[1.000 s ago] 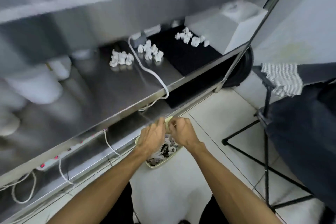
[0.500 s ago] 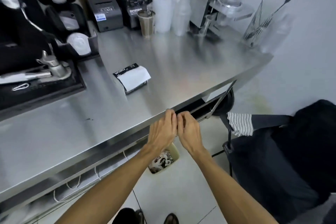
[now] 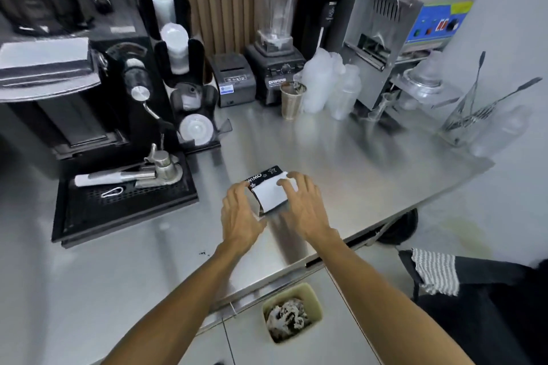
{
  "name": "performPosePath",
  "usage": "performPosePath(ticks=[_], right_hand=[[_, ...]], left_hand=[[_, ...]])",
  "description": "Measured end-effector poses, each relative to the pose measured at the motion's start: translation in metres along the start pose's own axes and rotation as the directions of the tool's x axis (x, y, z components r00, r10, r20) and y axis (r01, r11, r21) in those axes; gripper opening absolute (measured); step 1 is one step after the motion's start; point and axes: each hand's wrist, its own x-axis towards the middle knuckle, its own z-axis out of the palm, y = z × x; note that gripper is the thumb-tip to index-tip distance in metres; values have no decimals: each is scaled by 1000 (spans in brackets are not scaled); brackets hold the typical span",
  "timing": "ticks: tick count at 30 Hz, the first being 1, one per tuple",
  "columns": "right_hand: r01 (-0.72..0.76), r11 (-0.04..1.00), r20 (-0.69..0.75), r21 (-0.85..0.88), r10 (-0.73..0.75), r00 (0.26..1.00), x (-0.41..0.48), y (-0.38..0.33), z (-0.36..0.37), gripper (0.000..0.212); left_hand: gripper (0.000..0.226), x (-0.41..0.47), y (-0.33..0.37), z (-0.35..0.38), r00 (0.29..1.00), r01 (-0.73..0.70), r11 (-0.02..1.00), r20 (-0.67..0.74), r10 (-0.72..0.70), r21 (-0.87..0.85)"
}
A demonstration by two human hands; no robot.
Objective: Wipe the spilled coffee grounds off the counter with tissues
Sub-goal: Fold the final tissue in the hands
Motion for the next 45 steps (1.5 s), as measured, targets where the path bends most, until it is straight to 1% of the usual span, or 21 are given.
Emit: performPosePath(ticks=[2, 5, 8, 10, 12, 14, 16, 19, 22, 24, 26, 28, 29, 30, 32, 34, 35, 38, 41, 43, 45], right_hand=[[36, 997, 30, -75, -33, 999, 16, -1, 14, 67], [117, 993, -39, -14, -118, 992, 34, 3, 26, 39], [210, 975, -99, 77, -202, 974, 46, 15, 28, 24], [188, 969, -96, 159, -174, 980, 56, 16, 18, 16], [145, 958, -104, 247, -123, 987, 68, 12, 2, 17], [121, 941, -155, 316, -75, 985, 81, 6, -16, 18], [93, 915, -195, 392, -16, 981, 93, -4, -35, 14], [105, 917, -287, 384, 10, 958, 104, -17, -64, 14], [182, 907, -336, 380, -48, 941, 106, -31, -94, 12], [206, 886, -308, 416, -76, 949, 103, -38, -108, 11], [185, 840, -260, 510, -55, 964, 96, -43, -114, 11], [114, 702, -173, 703, 13, 985, 91, -49, -117, 13], [74, 624, -125, 778, 38, 991, 89, -51, -116, 15], [35, 559, -78, 828, 53, 996, 88, -53, -114, 17], [-74, 450, 54, 890, 57, 997, 84, -52, -104, 20], [-199, 396, 191, 896, 61, 980, 83, -47, -87, 21], [-240, 401, 237, 884, 58, 970, 81, -47, -78, 21], [-298, 486, 308, 821, 61, 949, 74, -50, -50, 23], [-347, 560, 401, 752, 28, 915, 67, -67, -25, 34], [-350, 608, 446, 713, -7, 895, 66, -78, -7, 29], [-258, 686, 429, 681, -87, 899, 62, -87, 8, 14]], left_hand=[[104, 19, -7, 0, 998, -29, 999, 52, 31, -30], [102, 41, -17, 0, 989, -85, 994, 113, 92, -65], [97, 53, -27, -5, 979, -92, 993, 174, 104, -80], [93, 58, -32, -8, 972, -117, 990, 198, 129, -74], [91, 63, -33, -14, 964, -140, 987, 219, 153, -73], [90, 65, -32, -19, 958, -150, 986, 234, 164, -76], [91, 66, -29, -23, 954, -148, 986, 251, 164, -83], [95, 69, -26, -26, 943, -149, 986, 289, 164, -75], [113, 68, -17, -33, 941, -107, 986, 309, 141, -124], [115, 61, 2, -52, 955, 22, 934, 283, 86, -357], [100, 54, 20, -74, 969, 93, 764, 235, 79, -638], [76, 49, 26, -96, 983, 97, 590, 171, 70, -801], [62, 46, 28, -108, 989, 95, 543, 141, 44, -834], [49, 42, 29, -119, 994, 95, 527, 113, 3, -845], [31, 32, 25, -133, 992, 118, 543, 72, -106, -831], [21, 24, 18, -141, 983, 153, 531, 74, -168, -833], [19, 19, 10, -143, 980, 165, 535, 77, -184, -829], [20, 8, -21, -142, 959, 257, 600, 125, -254, -757], [26, 0, -48, -138, 920, 375, 627, 187, -346, -683], [31, -4, -62, -135, 895, 432, 670, 201, -397, -604], [27, -9, -75, -135, 877, 471, 721, 187, -442, -507]])
